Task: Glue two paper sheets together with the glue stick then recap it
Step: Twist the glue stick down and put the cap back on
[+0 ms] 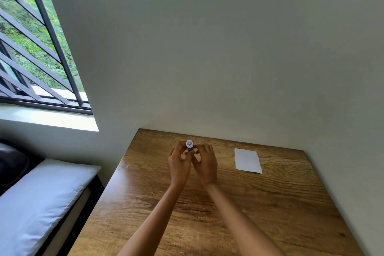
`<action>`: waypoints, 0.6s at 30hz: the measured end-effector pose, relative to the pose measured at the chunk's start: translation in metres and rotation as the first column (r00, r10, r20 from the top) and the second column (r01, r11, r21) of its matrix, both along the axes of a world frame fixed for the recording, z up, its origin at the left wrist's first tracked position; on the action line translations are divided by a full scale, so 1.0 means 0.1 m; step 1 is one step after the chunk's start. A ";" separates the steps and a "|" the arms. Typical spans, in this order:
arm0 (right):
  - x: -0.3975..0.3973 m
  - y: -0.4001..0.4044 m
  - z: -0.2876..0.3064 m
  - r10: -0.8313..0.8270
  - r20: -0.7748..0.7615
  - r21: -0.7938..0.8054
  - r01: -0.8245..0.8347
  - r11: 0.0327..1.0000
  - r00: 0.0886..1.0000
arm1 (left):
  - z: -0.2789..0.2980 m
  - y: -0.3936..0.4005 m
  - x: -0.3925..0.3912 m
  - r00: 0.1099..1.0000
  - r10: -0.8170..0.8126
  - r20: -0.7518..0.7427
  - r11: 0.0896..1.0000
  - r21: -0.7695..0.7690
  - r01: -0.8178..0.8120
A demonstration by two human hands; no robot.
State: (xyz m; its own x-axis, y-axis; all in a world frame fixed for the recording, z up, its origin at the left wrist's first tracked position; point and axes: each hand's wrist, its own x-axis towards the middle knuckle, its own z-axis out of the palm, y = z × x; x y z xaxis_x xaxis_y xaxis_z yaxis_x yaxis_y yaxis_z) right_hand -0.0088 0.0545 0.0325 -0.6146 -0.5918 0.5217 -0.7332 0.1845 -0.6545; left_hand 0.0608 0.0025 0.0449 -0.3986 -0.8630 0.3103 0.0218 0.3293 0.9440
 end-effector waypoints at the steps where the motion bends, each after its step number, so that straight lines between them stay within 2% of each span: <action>1: 0.01 -0.03 -0.01 0.047 0.019 0.058 -0.048 0.997 0.999 | -0.03 -0.05 0.05 1.000 0.002 0.009 1.000 0.021 -0.002; 3: 0.02 -0.11 -0.03 0.137 0.054 0.215 -0.145 0.966 0.989 | -0.12 -0.15 0.14 1.000 0.008 0.018 0.997 0.071 -0.009; 5: 0.02 -0.21 -0.10 0.143 0.075 0.335 -0.160 0.929 0.987 | -0.19 -0.27 0.19 0.999 0.035 0.019 0.992 0.118 -0.037; 11: -0.18 -0.74 -0.22 -0.145 0.161 0.376 0.075 0.924 0.976 | -0.35 -0.67 0.13 0.994 0.042 0.102 0.972 0.225 -0.065; 15: -0.33 -1.17 -0.27 -0.284 0.142 0.560 0.159 0.813 0.948 | -0.48 -0.91 0.03 0.982 0.040 0.185 0.967 0.240 -0.084; 18: -0.33 -1.32 -0.35 -0.311 0.183 0.658 0.118 0.743 0.933 | -0.50 -1.04 -0.02 0.972 -0.008 0.235 0.972 0.231 -0.048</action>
